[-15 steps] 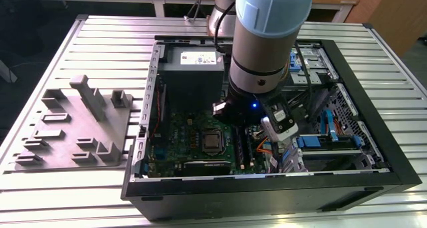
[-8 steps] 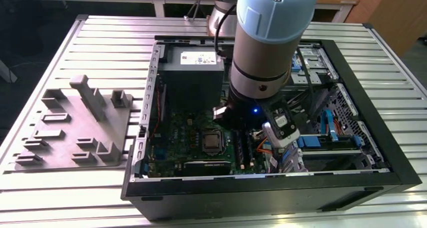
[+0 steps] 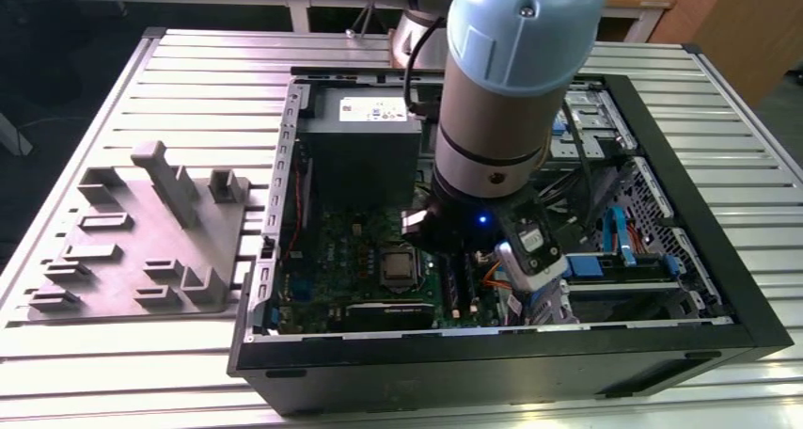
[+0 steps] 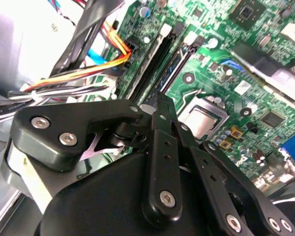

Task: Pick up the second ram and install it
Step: 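Press down the second ram until it locks into place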

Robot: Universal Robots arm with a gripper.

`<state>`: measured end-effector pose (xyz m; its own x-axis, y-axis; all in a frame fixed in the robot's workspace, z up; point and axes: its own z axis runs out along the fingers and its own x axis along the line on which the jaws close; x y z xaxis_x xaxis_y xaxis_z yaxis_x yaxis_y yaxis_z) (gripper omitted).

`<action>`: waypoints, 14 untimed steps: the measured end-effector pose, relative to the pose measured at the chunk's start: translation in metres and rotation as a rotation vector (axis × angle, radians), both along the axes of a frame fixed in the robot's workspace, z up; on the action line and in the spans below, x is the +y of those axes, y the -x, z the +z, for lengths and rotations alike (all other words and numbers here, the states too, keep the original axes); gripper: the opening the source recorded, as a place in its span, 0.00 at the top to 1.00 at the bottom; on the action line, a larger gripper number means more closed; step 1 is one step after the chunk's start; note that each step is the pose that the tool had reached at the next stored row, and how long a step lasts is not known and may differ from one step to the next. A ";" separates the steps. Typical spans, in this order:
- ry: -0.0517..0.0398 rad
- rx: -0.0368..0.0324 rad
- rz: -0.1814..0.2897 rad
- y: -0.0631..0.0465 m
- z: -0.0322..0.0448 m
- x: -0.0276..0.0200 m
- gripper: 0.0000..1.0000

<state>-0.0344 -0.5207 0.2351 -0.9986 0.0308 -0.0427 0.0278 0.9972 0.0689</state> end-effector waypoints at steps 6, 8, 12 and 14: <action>-0.0001 0.0000 0.000 0.000 -0.0009 -0.0093 0.90; 0.0000 0.0001 0.000 0.000 -0.0012 -0.0122 0.90; 0.0000 0.0001 0.000 0.000 -0.0018 -0.0137 0.90; -0.0002 0.0001 0.000 0.000 -0.0034 -0.0138 0.90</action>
